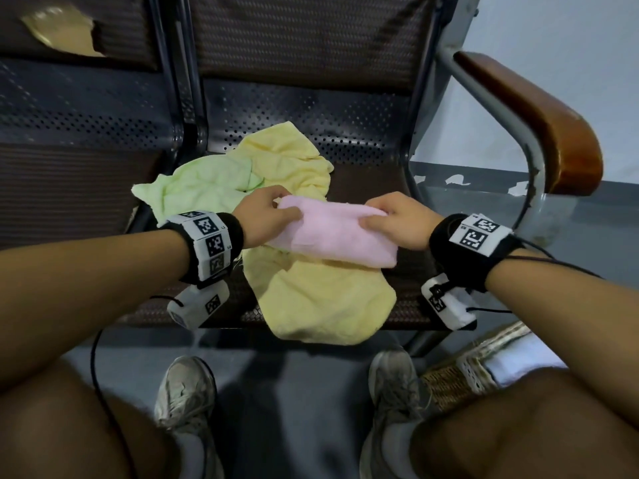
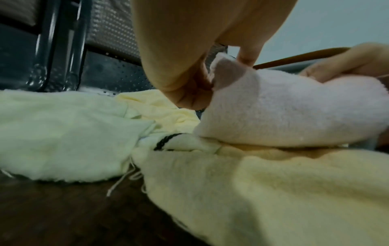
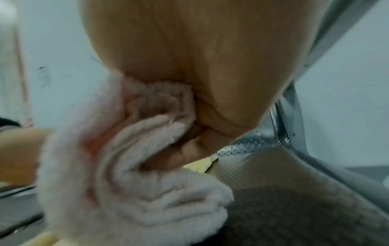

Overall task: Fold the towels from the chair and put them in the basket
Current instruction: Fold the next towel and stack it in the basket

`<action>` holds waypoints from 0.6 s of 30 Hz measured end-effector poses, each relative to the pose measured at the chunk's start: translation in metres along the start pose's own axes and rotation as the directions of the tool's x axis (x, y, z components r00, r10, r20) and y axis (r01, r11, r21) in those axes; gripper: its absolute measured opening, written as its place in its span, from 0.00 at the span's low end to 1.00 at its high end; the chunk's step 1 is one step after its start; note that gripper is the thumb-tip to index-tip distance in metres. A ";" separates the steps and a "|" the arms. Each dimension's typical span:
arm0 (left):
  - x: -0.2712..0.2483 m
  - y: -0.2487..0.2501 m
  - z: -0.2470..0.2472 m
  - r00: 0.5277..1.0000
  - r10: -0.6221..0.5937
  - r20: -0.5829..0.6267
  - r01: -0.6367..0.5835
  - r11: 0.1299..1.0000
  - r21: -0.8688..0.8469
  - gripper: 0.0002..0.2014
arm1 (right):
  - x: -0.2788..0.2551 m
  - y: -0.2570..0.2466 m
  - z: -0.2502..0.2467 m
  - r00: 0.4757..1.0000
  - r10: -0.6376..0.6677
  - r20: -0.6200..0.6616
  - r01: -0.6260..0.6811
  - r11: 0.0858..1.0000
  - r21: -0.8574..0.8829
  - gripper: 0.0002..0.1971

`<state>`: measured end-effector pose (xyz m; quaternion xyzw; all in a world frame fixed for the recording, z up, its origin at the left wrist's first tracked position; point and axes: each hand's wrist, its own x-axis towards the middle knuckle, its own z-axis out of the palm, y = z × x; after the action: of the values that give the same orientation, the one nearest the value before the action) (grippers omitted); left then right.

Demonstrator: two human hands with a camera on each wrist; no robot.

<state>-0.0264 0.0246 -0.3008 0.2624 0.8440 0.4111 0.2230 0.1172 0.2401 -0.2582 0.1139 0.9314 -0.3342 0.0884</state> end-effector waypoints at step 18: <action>0.000 0.025 0.020 0.944 -0.321 0.076 0.324 0.864 -0.386 0.22 | 0.017 0.008 0.010 0.974 0.227 0.003 -0.219 0.943 -0.252 0.15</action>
<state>-0.0078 0.0491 -0.2920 0.0694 0.7750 0.5278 0.3405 0.1045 0.2424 -0.2750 0.2011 0.9457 -0.2038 0.1541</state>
